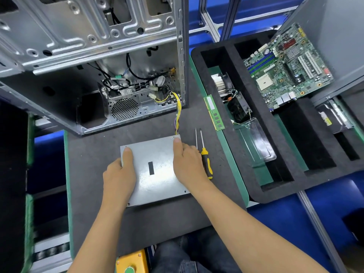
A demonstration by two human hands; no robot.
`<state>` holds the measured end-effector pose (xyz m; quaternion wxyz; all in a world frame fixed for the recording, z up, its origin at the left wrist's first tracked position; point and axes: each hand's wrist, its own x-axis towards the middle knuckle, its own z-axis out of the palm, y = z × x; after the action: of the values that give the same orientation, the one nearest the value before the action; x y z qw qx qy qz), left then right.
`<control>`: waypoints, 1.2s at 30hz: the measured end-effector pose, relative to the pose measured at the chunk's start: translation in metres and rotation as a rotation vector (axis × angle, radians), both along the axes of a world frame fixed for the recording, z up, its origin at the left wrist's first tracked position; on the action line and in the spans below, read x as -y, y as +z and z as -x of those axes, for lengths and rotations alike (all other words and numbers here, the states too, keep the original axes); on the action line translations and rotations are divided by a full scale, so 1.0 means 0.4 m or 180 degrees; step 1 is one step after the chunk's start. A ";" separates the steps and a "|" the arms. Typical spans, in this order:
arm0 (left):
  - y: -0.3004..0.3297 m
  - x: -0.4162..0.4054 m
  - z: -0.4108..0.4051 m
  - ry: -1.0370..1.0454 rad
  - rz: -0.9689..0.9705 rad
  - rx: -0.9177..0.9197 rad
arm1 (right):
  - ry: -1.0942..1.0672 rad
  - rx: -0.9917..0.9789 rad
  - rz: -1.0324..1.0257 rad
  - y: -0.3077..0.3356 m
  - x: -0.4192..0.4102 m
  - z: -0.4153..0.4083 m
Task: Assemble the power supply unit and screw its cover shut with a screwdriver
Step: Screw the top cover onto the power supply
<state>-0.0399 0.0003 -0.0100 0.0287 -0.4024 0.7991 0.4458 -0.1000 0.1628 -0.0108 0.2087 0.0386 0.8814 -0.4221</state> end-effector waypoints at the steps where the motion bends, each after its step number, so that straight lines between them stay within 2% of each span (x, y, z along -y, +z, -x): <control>1: 0.001 -0.001 0.002 0.0041 -0.0031 0.0009 | 0.0024 -0.0027 -0.0005 0.002 -0.001 0.001; 9: 0.001 -0.007 0.006 0.0113 0.0039 0.0193 | 0.0111 -0.0133 -0.0061 0.003 0.000 0.003; 14: 0.007 -0.016 0.010 0.0043 0.0136 0.0064 | 0.0170 -0.0176 -0.0056 0.009 -0.005 0.005; 20: 0.008 -0.013 0.010 0.0022 0.0021 0.0098 | 0.0331 -0.0322 -0.0292 0.013 -0.007 0.004; 28: 0.014 -0.013 0.007 0.0101 -0.0233 0.0235 | 0.0181 -0.0519 -0.0154 0.013 0.003 -0.004; 31: 0.021 -0.019 0.005 0.0216 -0.0353 0.0147 | -0.0055 -0.0394 -0.0159 0.001 0.003 -0.001; 36: 0.030 -0.012 0.000 0.0160 -0.0676 0.0224 | -0.0057 -0.0288 -0.0091 0.005 -0.001 -0.004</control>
<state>-0.0399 0.0051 0.0020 0.0880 -0.4324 0.7355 0.5141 -0.0985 0.1630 -0.0087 0.1644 0.0303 0.8955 -0.4126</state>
